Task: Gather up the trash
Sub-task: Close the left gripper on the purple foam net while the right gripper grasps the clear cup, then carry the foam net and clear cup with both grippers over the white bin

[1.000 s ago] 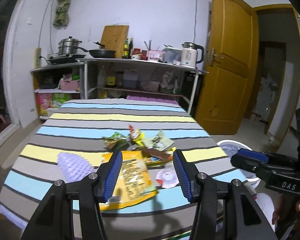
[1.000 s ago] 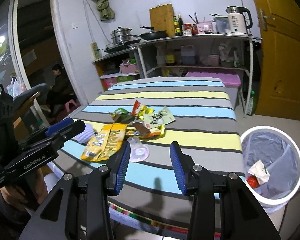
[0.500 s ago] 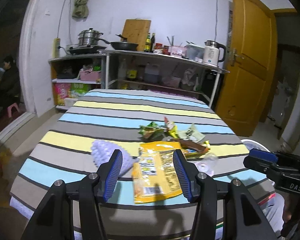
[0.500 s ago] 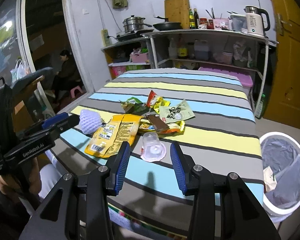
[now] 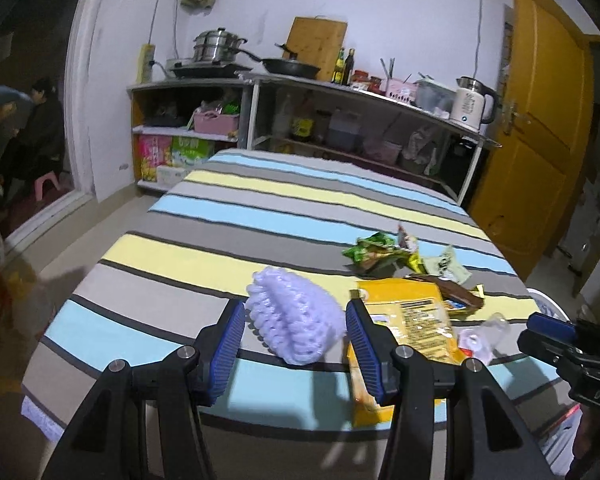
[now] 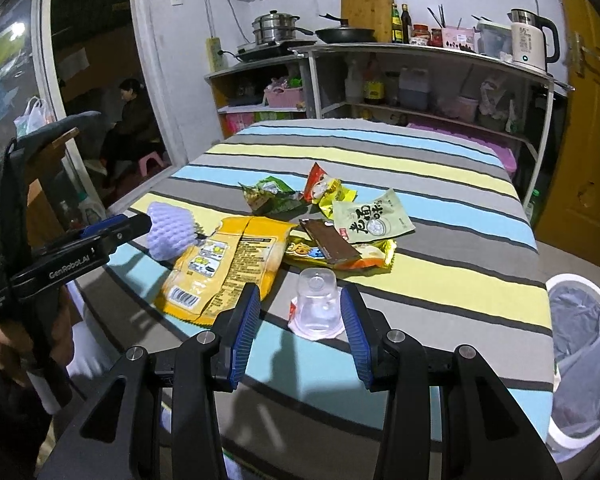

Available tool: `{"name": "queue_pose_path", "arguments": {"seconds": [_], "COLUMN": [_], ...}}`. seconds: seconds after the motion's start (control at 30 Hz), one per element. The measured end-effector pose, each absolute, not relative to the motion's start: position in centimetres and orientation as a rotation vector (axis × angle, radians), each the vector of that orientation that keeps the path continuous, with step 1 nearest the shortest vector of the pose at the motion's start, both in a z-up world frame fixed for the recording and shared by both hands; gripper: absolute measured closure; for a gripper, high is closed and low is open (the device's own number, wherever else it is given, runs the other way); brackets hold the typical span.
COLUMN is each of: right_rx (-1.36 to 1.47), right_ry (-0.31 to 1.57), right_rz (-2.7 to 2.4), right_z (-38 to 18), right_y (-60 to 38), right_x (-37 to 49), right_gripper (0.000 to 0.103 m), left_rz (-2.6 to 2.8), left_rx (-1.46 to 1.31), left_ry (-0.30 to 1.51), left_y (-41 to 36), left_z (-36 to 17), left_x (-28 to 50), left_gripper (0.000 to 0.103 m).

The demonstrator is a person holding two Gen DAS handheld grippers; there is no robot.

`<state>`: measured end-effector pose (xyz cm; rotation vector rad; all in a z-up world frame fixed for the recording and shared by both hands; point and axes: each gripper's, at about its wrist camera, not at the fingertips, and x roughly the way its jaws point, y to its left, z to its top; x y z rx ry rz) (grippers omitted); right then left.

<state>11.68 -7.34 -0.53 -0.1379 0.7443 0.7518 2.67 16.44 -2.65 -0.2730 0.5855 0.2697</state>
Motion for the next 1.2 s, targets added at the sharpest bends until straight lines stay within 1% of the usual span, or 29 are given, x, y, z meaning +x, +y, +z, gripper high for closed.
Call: {"name": "queue_pose_path", "arguments": {"seconds": [0.37, 0.5, 0.57, 0.6, 0.67, 0.73, 0.77, 0.83, 0.9, 1.2], "right_rx": [-0.192, -0.178, -0.166, -0.16, -0.152, -0.151, -0.15, -0.148, -0.145, -0.11], "right_ry": [0.778, 0.828, 0.838, 0.844, 0.847, 0.845, 0.843, 0.838, 0.833, 0.802], "right_rz": [0.724, 0.705, 0.7, 0.697, 0.692, 0.687, 0.687, 0.69, 0.69, 0.675], "right_z": [-2.1, -2.8, -3.0, -3.0, -3.0, -2.9, -2.8, -2.6, -2.4, -1.3], "right_y": [-5.5, -5.3, -5.5, -5.6, -5.9, -6.0, -6.1, -6.3, -6.4, -8.4], "right_x": [13.3, 14.2, 14.4, 14.5, 14.6, 14.6, 14.6, 14.5, 14.5, 13.8], "right_gripper": [0.06, 0.06, 0.071, 0.074, 0.074, 0.074, 0.075, 0.075, 0.075, 0.075], "left_rz": [0.288, 0.291, 0.288, 0.286, 0.284, 0.279, 0.281, 0.284, 0.287, 0.294], "left_rx": [-0.336, -0.342, -0.348, -0.35, -0.349, -0.35, -0.349, -0.346, -0.343, -0.324], "left_ry": [0.663, 0.677, 0.684, 0.685, 0.685, 0.688, 0.688, 0.687, 0.685, 0.666], "left_y": [18.0, 18.3, 18.4, 18.5, 18.4, 18.4, 18.4, 18.4, 18.3, 17.2], "left_z": [-4.8, -5.0, -5.1, -5.1, -5.2, -5.2, -5.2, -5.1, -4.9, -3.5], "left_x": [5.5, 5.9, 6.0, 6.0, 6.0, 6.1, 6.1, 6.1, 6.1, 5.2], "left_gripper": [0.051, 0.051, 0.051, 0.051, 0.051, 0.059, 0.06, 0.067, 0.071, 0.077]}}
